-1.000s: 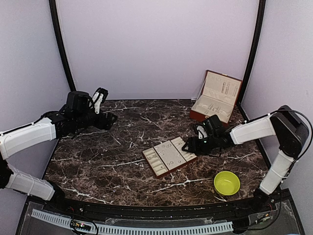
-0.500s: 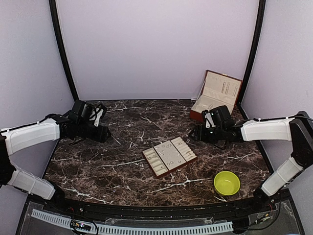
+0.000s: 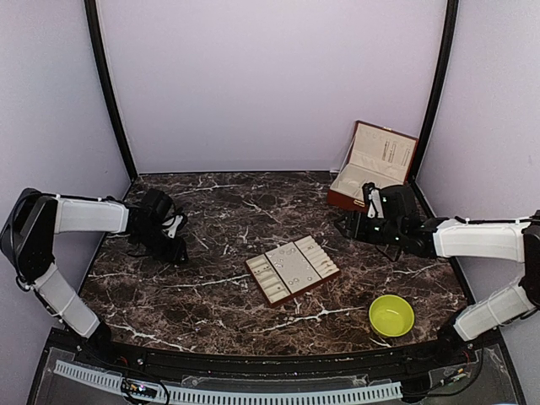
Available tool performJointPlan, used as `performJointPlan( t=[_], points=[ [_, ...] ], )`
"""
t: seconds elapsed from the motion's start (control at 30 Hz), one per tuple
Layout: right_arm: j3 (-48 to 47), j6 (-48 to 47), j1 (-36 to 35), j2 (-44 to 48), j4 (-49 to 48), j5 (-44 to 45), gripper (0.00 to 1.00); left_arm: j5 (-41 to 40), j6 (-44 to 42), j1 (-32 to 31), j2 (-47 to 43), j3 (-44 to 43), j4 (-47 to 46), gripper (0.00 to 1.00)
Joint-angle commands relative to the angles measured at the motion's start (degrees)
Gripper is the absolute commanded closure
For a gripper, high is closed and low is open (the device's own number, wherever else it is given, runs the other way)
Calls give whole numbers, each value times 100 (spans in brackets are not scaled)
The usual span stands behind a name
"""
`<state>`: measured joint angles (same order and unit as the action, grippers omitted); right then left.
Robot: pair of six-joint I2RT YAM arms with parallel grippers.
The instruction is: Organize the mixed jewelry
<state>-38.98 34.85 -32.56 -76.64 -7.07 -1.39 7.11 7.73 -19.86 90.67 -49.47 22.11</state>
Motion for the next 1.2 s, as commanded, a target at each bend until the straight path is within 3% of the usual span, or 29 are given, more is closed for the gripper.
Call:
performJointPlan(
  t=[0.0,0.27,0.5,1.17],
  points=[
    [138,137,33,29,-368,74,31,134,-2,64,165,-312,42,63],
    [217,194,39,-75,-504,3,32,-39,-31,121,299,-429,-80,65],
    [233,218,39,-146,-575,-41,32,-119,-63,156,424,-526,-134,75],
    [224,213,39,-324,-576,-84,32,-3,-26,166,658,-629,-139,89]
  ],
)
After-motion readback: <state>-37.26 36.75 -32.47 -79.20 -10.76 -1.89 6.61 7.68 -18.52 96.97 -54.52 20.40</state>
